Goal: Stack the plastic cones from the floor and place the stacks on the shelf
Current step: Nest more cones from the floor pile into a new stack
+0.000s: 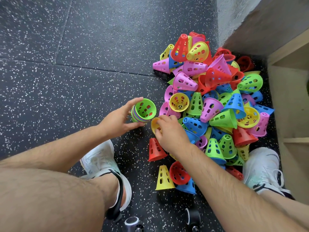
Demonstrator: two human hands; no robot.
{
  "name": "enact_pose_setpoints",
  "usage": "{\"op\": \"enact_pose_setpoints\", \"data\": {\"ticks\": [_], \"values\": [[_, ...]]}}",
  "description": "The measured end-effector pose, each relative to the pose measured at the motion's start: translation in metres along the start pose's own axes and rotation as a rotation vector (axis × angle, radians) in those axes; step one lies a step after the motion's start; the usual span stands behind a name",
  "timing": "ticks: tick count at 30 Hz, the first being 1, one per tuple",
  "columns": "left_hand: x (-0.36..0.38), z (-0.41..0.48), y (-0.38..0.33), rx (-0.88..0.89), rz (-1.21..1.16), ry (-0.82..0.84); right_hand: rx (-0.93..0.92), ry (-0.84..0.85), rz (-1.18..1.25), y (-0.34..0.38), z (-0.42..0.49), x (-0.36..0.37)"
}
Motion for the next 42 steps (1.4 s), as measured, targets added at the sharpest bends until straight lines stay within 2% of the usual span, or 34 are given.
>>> {"op": "enact_pose_setpoints", "data": {"ticks": [5,11,13,16,20,23,28,32,40,42], "values": [[0.001,0.001,0.003,0.004,-0.005,-0.012,0.160,-0.253,0.151,-0.018,-0.002,-0.034],[0.004,0.003,0.004,0.004,0.002,0.017,0.197,-0.607,0.316,-0.028,-0.013,-0.074],[0.003,0.003,0.002,0.004,0.014,0.020,0.214,-0.675,0.397,-0.021,-0.014,-0.083],[0.002,0.004,0.001,-0.008,0.025,0.014,0.181,-0.589,0.467,-0.004,-0.006,-0.079],[0.001,0.000,0.001,-0.002,0.042,0.037,0.111,-0.347,0.346,0.013,0.006,-0.054],[0.004,-0.005,0.002,0.010,0.090,0.048,0.101,-0.237,0.291,0.018,0.011,-0.042],[0.005,-0.003,0.003,-0.007,0.021,0.048,0.094,-0.174,0.378,0.017,0.013,-0.041],[0.003,-0.004,0.000,-0.002,0.057,0.070,0.048,-0.094,0.390,0.013,0.010,-0.030],[0.004,-0.011,-0.006,0.049,0.074,0.063,0.000,-0.079,0.342,0.016,-0.001,-0.024],[0.006,-0.012,-0.009,0.074,0.097,0.070,0.046,-0.134,0.371,0.015,-0.013,-0.023]]}}
Point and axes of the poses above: each hand's wrist, its own z-axis towards the middle knuckle, its own x-axis out of the palm, y = z × x, the point moved 5 cm from there along z, towards the middle knuckle, and after that the axes turned 8 degrees about -x, right-handed, at the moved point
